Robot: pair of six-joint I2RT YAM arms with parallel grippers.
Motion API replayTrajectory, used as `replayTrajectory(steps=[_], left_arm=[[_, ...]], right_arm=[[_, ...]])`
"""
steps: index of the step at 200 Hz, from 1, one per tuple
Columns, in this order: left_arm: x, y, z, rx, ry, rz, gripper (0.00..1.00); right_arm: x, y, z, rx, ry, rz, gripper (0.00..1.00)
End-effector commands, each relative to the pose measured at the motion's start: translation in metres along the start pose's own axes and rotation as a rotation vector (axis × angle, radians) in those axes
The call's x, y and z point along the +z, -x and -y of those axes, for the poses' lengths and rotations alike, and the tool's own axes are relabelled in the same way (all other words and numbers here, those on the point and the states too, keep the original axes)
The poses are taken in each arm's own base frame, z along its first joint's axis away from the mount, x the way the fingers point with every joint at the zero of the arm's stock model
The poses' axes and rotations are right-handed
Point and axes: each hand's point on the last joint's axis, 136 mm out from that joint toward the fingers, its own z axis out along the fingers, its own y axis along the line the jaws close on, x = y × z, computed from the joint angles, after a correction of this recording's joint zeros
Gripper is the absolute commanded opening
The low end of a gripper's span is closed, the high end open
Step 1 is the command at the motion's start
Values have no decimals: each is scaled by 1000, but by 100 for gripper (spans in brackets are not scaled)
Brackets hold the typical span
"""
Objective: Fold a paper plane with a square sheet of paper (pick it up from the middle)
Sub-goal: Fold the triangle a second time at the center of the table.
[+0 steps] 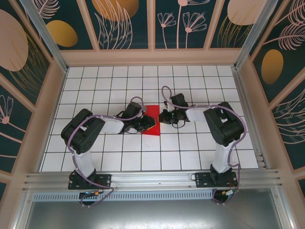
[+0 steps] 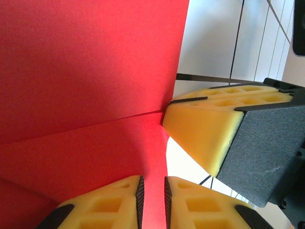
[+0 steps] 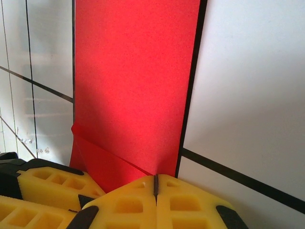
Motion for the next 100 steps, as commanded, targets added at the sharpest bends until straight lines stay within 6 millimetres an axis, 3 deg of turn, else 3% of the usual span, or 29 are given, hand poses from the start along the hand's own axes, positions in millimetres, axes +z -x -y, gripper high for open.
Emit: replayTrajectory(steps=[1,62,100], left_arm=[[3,-1,-16,-13,49,-11,22],[4,-7,-31,-47,90,-20,22],[4,-7,-36,-52,110,-16,21]], right_arm=[[5,-1,4,-10,-17,-16,2],[0,4,2,7,-35,-4,8],[-13,15,-8,12,-28,38,19]])
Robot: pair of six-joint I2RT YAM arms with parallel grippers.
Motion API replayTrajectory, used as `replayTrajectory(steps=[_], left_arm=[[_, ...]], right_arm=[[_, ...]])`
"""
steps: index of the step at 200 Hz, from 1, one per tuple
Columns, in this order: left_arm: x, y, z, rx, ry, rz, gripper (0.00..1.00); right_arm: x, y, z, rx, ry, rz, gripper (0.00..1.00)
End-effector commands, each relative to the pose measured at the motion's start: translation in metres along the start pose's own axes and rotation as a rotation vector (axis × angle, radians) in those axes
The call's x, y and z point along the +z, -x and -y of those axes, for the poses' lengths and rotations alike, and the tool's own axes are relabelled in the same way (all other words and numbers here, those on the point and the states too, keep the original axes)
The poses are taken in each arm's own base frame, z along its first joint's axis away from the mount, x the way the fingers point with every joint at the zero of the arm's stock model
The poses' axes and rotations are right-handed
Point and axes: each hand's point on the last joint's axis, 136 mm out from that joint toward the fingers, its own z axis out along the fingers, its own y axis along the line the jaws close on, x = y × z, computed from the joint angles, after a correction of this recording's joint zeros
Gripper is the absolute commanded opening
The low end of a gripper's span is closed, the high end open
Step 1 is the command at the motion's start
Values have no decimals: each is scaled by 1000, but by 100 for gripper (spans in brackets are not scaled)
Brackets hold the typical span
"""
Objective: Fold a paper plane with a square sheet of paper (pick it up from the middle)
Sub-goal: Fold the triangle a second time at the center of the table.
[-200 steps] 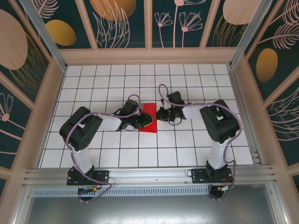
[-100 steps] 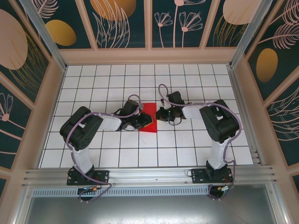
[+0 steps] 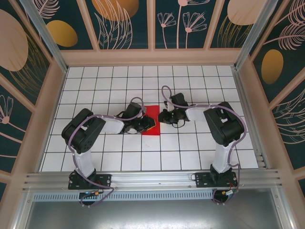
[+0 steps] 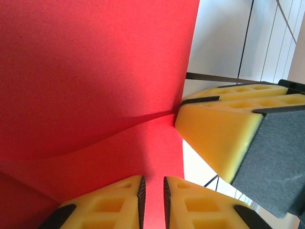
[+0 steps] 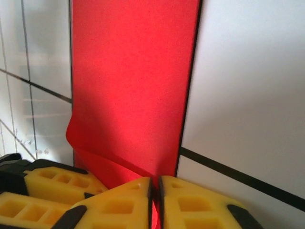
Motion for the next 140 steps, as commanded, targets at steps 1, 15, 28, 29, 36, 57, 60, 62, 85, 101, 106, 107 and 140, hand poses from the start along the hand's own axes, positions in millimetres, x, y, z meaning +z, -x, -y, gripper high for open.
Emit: replayTrajectory(steps=[1,15,28,29,36,57,60,62,85,101,106,107,140], left_arm=[[3,-6,-31,-47,97,-13,21],[3,-7,-33,-47,101,-14,21],[2,-7,-33,-48,101,-13,21],[3,-7,-33,-49,101,-13,21],[3,-7,-33,-48,102,-13,21],[3,-7,-34,-50,105,-11,20],[3,-7,-34,-52,105,-12,20],[3,-7,-34,-51,106,-12,20],[3,-7,-36,-54,109,-10,19],[3,-7,-36,-56,112,-10,19],[3,-7,-37,-57,114,-11,19],[3,-7,-36,-57,113,-10,19],[3,-7,-37,-60,115,-10,18]], right_arm=[[-13,15,-8,-1,-15,48,19],[-22,22,-12,-4,-21,85,20],[-29,25,-13,-12,-30,108,19],[-29,25,-13,-13,-31,109,19],[-31,26,-14,-19,-34,114,18],[-29,19,-15,-24,-22,91,12],[-28,17,-16,-24,-21,85,11],[-28,17,-17,-26,-19,83,10],[-20,9,-23,-42,0,53,7],[-13,6,-24,-45,0,34,6],[-11,6,-24,-44,-1,31,5],[-11,7,-23,-44,-1,30,5],[-2,5,-17,-35,-16,4,4]])
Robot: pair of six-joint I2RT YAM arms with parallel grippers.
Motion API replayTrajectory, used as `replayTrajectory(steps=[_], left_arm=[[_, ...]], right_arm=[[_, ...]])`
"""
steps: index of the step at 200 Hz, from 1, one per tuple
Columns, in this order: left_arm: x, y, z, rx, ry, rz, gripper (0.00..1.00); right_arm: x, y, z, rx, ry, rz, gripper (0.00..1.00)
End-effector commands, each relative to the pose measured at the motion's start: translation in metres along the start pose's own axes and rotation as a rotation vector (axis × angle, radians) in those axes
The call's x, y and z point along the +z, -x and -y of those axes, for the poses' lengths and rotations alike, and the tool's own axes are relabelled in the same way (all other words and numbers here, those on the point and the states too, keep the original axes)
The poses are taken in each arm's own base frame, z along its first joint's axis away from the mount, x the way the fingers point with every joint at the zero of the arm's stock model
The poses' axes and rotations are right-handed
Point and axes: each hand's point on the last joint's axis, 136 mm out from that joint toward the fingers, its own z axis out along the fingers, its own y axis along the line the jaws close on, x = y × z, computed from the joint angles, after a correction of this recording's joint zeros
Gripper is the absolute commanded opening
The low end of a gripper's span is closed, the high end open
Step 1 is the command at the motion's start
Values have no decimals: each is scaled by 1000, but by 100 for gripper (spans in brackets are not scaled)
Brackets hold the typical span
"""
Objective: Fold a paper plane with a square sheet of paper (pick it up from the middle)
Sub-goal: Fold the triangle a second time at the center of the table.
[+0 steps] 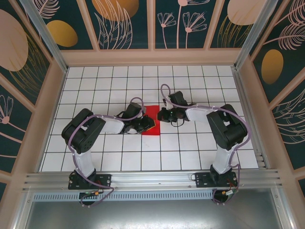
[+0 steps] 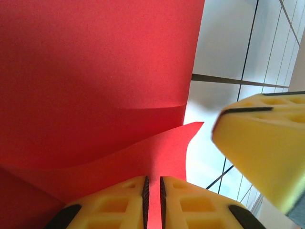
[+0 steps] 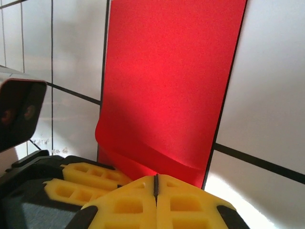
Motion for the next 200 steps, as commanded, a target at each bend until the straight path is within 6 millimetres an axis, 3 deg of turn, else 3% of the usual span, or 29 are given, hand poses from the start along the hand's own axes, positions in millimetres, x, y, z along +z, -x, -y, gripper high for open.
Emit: replayTrajectory(steps=[1,78,135,200], left_arm=[[4,-8,-34,-55,102,-17,18],[2,-4,-25,-49,83,-12,18],[-15,18,24,61,11,49,20],[-4,25,3,74,130,48,18]], right_arm=[[8,0,1,-1,-3,-30,4],[19,-11,25,1,-78,-68,3],[23,-21,43,-4,-143,-99,2],[23,-26,48,-9,-159,-110,2]])
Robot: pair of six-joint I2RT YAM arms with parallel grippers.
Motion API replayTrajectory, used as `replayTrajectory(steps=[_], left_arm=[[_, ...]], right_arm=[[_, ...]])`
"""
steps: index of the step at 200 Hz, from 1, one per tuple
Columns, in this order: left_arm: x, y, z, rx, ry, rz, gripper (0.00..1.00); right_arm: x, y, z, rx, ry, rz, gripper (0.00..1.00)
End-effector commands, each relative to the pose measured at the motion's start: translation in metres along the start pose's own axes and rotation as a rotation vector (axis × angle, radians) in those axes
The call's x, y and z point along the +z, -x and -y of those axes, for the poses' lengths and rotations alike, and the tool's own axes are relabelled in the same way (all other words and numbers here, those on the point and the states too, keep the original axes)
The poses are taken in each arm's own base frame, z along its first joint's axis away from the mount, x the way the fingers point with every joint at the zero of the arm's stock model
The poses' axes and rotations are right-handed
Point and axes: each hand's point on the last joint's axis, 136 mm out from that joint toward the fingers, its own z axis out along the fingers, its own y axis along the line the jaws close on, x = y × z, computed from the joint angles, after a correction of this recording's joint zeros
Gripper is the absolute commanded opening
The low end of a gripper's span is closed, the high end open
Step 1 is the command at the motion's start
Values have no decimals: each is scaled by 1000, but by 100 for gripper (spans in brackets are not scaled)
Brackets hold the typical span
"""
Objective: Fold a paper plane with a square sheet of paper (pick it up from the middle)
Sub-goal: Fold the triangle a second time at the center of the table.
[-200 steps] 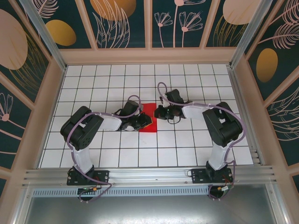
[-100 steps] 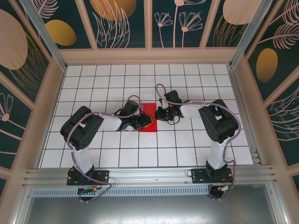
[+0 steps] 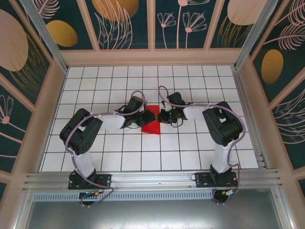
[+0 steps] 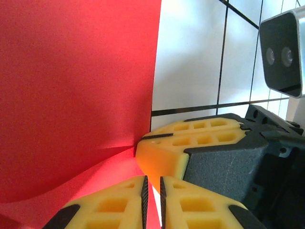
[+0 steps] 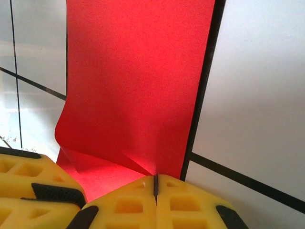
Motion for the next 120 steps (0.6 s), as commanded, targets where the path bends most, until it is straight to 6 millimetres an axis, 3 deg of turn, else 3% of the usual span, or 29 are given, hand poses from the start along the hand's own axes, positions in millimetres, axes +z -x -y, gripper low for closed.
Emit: replayTrajectory(steps=[1,81,120], left_arm=[[5,-1,-21,1,85,-12,18],[11,-16,-55,-41,164,-40,13],[9,-29,-75,-74,207,-53,6]], right_arm=[[11,-19,31,19,-110,-57,2],[10,-15,26,7,-98,-54,2],[-15,12,-21,-61,7,37,3]])
